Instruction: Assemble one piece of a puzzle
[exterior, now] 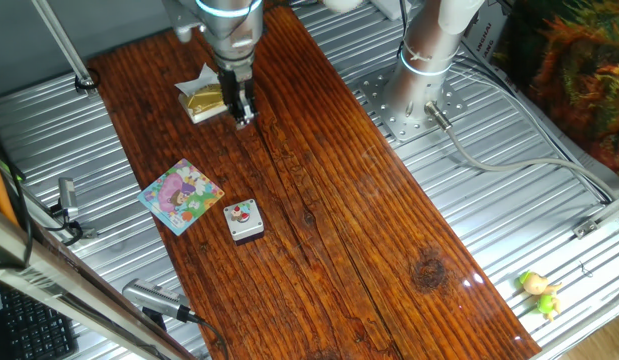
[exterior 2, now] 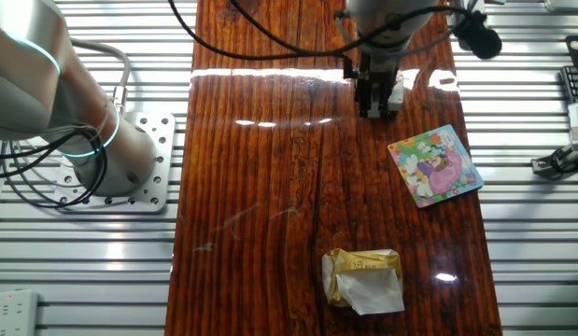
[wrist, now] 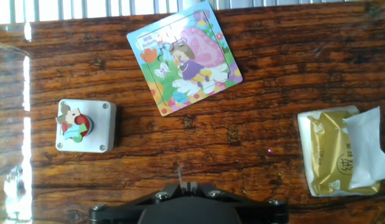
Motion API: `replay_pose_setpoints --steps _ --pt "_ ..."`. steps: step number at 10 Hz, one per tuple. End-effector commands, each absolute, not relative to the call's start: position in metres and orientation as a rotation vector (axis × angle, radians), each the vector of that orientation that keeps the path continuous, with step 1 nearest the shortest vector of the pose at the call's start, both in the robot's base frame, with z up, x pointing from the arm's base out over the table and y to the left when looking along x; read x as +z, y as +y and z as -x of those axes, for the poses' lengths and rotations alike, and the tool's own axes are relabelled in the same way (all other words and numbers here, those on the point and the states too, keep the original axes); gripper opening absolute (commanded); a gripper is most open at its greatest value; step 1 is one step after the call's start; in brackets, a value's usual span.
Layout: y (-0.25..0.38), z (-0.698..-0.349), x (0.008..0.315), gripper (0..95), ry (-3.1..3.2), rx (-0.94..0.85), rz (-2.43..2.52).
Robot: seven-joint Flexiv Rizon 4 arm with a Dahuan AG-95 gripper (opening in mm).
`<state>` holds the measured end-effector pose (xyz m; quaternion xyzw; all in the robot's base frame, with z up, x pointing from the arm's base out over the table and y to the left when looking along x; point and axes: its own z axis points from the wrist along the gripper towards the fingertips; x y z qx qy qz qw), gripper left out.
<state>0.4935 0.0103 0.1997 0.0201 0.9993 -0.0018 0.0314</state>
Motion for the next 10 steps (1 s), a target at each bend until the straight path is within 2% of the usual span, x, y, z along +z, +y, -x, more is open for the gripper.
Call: replay_pose_setpoints --steps 1,4,10 --pt "0.026 -0.498 0.192 0.0 3.076 -0.012 -0.059" --pt "0.050 -0.509 0.185 0.0 3.072 -0.040 0.043" --pt "0.083 -0.535 0.191 0.0 3.078 -0.032 0.171"
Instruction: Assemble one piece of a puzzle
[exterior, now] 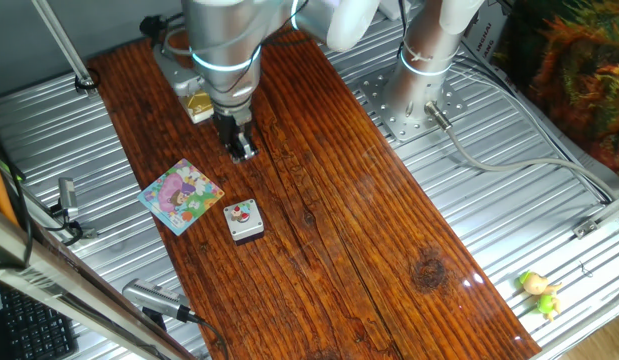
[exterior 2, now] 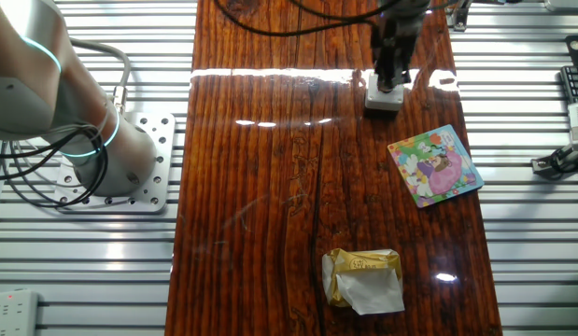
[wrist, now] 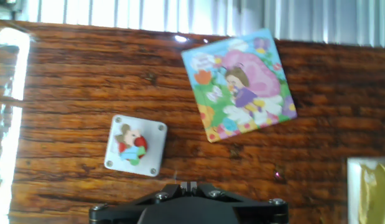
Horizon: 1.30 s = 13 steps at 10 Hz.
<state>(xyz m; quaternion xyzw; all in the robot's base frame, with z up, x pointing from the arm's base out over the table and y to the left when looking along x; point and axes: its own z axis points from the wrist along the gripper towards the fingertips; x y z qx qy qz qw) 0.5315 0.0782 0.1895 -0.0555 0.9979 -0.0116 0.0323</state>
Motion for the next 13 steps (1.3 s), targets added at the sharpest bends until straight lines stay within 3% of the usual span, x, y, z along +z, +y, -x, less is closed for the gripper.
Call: replay_pose_setpoints --steps 1,13 --pt "0.088 -0.541 0.191 0.0 3.082 -0.034 0.153" --pt "0.120 -0.553 0.171 0.0 3.056 -0.079 0.189"
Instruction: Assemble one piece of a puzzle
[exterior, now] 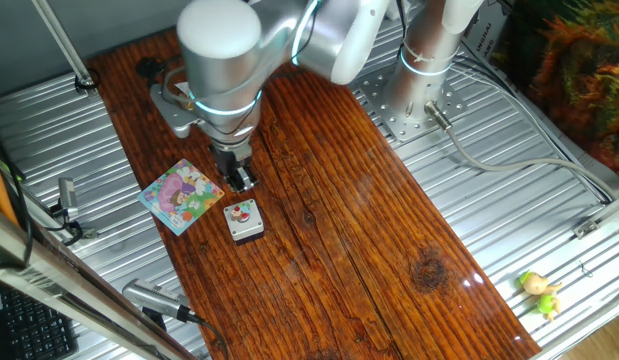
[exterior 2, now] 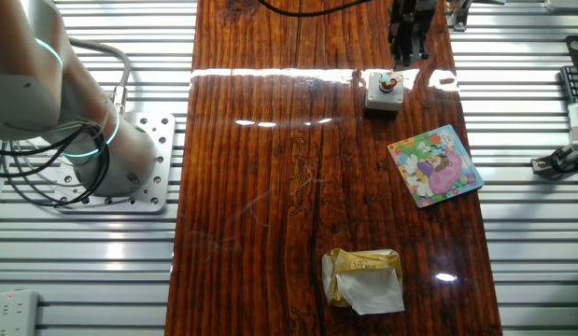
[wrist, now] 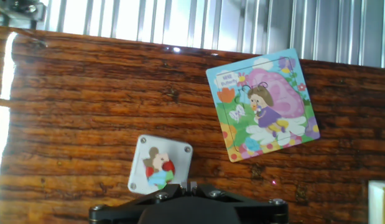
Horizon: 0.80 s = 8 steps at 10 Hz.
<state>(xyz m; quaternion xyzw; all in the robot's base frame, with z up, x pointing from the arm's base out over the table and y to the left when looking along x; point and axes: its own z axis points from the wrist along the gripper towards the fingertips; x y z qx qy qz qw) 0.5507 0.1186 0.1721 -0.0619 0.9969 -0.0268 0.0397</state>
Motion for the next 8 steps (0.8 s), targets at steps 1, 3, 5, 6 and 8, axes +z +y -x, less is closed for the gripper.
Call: replay_pose_setpoints --steps 1,3,5,6,8 --pt "0.122 -0.552 0.170 0.0 3.050 -0.076 0.197" --pt "0.125 -0.552 0.170 0.0 3.048 -0.068 0.217" --pt "0.125 -0.554 0.169 0.0 3.036 -0.054 0.249" --pt "0.125 -0.554 0.167 0.0 3.034 -0.053 0.249" --pt "0.125 -0.557 0.159 0.0 3.028 -0.056 0.253"
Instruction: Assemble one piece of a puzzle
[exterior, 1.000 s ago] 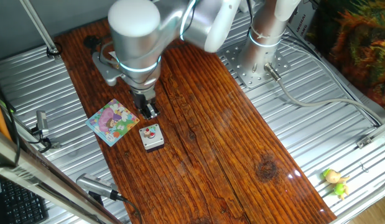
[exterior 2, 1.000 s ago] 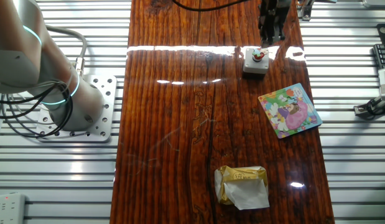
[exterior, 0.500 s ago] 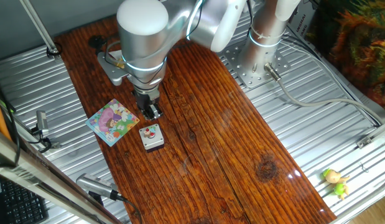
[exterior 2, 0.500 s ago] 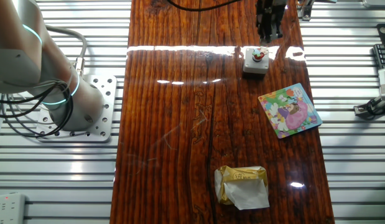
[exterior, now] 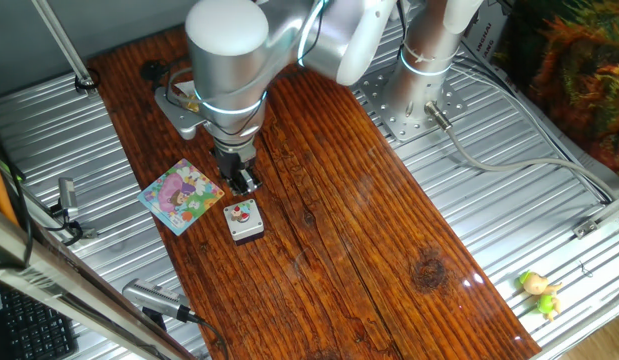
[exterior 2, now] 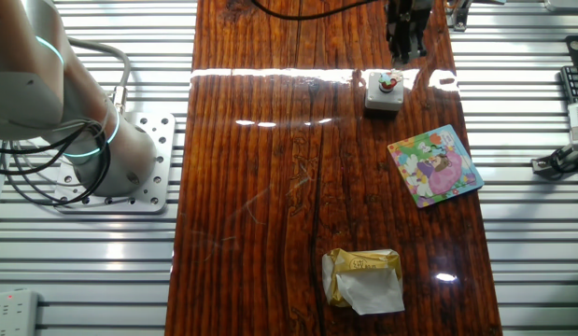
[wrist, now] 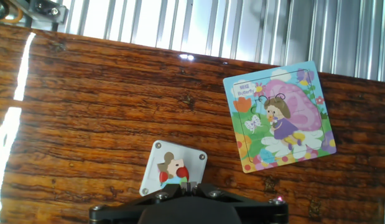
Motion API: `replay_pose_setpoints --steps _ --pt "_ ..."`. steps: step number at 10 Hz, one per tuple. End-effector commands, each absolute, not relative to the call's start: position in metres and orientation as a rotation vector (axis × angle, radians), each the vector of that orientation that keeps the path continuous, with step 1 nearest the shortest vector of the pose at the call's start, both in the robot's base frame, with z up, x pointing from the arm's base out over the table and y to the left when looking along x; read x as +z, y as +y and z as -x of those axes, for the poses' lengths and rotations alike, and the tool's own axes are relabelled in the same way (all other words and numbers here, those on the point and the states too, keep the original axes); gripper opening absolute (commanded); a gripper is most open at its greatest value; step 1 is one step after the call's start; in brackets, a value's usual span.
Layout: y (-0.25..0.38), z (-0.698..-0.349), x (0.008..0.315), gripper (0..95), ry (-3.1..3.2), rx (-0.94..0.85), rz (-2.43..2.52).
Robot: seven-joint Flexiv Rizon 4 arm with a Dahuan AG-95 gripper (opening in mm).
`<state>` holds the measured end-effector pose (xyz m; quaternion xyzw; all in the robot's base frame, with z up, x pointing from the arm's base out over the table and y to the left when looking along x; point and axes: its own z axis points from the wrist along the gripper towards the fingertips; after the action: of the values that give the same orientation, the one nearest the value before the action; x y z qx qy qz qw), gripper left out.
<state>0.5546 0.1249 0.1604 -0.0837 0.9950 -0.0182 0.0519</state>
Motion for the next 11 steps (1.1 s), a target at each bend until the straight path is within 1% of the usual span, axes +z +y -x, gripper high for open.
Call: replay_pose_setpoints --steps 1,11 --pt "0.1256 -0.5584 0.1561 0.0 3.029 -0.057 0.257" --pt "0.1258 -0.5591 0.1541 0.0 3.035 -0.063 0.272"
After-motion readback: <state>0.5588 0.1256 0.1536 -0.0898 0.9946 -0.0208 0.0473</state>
